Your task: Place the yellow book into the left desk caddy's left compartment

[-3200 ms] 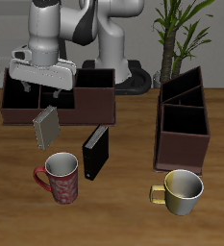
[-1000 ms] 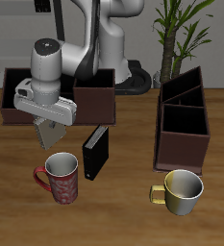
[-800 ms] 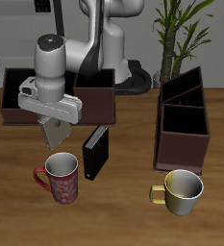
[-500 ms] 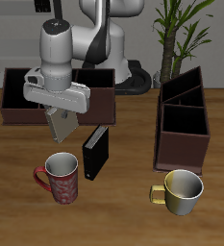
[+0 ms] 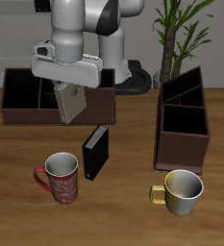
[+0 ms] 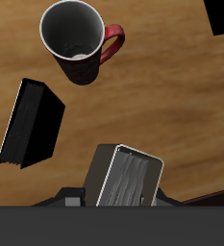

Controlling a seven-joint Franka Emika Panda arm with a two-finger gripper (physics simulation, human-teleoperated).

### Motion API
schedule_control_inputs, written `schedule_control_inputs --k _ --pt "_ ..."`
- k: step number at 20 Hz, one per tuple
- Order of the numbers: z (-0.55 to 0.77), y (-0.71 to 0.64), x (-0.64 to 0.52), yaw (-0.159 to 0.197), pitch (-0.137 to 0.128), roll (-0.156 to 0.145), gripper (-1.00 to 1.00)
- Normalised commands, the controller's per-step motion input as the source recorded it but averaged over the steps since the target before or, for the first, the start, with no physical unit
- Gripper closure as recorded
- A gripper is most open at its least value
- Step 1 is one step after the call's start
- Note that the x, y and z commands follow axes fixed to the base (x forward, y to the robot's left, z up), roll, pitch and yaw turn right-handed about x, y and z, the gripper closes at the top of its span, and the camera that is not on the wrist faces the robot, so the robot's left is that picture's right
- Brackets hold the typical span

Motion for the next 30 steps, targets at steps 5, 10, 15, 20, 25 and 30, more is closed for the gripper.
schedule_control_inputs --k 5,10,15,20,25,30 --pt "0.55 0.01 -0.27 0.002 -0.039 -0.08 1.0" --pt "0.41 -0.05 -0.26 0.006 -0.022 -0.101 1.0" --pt "0.35 0.13 -0.26 0.0 -0.029 -0.05 1.0" --pt "0.34 0.5 -0.36 0.024 -0.024 0.009 1.0" --pt "0.2 0.4 -0.24 0.01 -0.013 0.036 1.0" --pt "0.13 0.49 -0.24 0.031 -0.01 0.038 1.0"
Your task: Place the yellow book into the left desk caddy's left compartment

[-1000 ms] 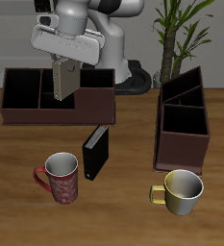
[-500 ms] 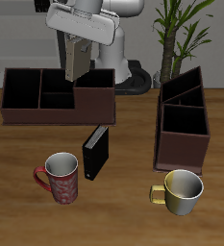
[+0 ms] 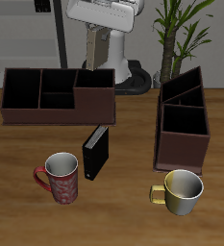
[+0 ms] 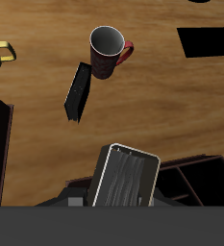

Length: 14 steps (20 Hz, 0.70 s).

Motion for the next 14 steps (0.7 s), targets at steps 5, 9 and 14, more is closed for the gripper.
schedule_control_inputs --k 5,9,14 --pt "-0.05 0.67 -0.19 0.046 0.042 0.076 1.0" --pt "0.04 0.49 -0.22 0.06 -0.008 0.092 1.0" --pt "0.08 0.39 -0.2 0.043 -0.01 0.049 1.0"
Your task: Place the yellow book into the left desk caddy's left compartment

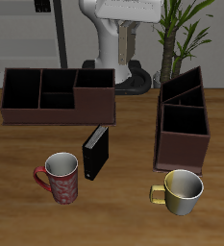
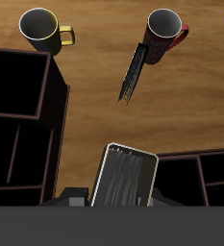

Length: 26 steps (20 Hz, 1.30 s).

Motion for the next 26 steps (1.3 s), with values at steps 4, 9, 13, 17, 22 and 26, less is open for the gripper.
schedule_control_inputs --k 4,9,13,17,22,26 --pt "0.03 0.32 -0.19 0.046 -0.009 0.047 1.0" --pt "-0.01 0.32 -0.29 0.049 -0.018 0.054 1.0" --pt "-0.05 0.26 -0.19 0.034 0.001 0.024 1.0" --pt "-0.1 0.19 -0.05 0.024 0.031 0.021 1.0" --pt "-0.09 0.26 -0.1 0.023 0.018 0.042 1.0" --pt "-0.07 0.29 -0.09 0.02 0.011 0.05 1.0"
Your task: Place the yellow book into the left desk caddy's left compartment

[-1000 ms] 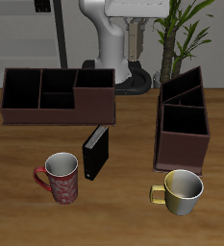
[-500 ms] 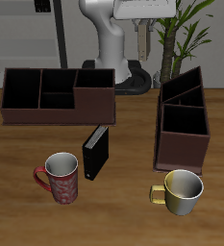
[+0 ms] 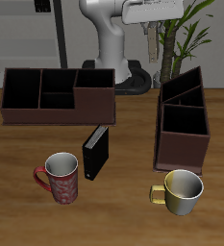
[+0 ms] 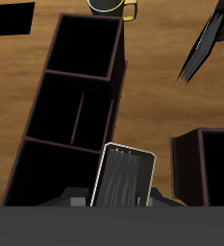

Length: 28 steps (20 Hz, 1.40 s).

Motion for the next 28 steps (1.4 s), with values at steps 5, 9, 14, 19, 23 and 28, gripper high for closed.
schedule_control_inputs --k 5,9,14,19,23,28 --pt "-0.13 0.39 -0.07 0.023 0.024 0.068 1.0" --pt "-0.07 0.31 -0.01 0.007 0.018 0.059 1.0" --pt "-0.12 0.21 0.01 0.011 0.029 0.053 1.0" --pt "-0.11 0.13 0.04 -0.001 0.021 0.01 1.0" --pt "-0.19 0.1 0.07 0.004 0.04 0.022 1.0" --pt "-0.21 0.09 0.06 0.0 0.03 0.004 1.0"
